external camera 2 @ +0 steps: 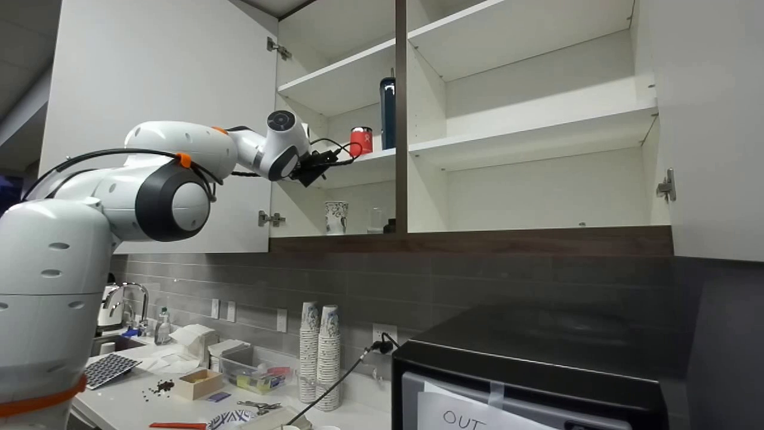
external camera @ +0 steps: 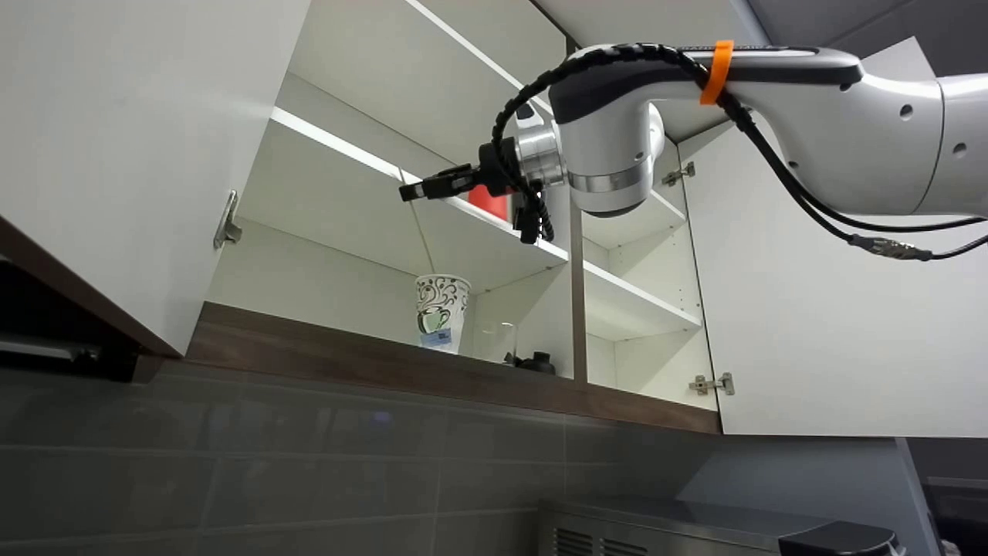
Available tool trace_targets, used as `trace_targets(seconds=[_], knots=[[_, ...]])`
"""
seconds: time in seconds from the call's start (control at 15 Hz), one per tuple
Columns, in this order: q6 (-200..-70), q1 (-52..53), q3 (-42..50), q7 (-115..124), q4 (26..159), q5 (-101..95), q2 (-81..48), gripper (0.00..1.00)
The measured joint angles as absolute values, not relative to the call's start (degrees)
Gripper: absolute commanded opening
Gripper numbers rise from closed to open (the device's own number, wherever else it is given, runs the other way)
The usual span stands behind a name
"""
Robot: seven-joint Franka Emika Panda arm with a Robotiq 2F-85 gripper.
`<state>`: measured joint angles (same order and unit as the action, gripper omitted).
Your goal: Put the stick in the cup on the counter
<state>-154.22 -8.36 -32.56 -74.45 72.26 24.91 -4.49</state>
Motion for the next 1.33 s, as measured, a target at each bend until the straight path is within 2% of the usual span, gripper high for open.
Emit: trace_targets(seconds=[1.33], knots=[[-150.3, -8.5, -32.4, -66.8, 70.6, 24.2, -4.6, 0.02]])
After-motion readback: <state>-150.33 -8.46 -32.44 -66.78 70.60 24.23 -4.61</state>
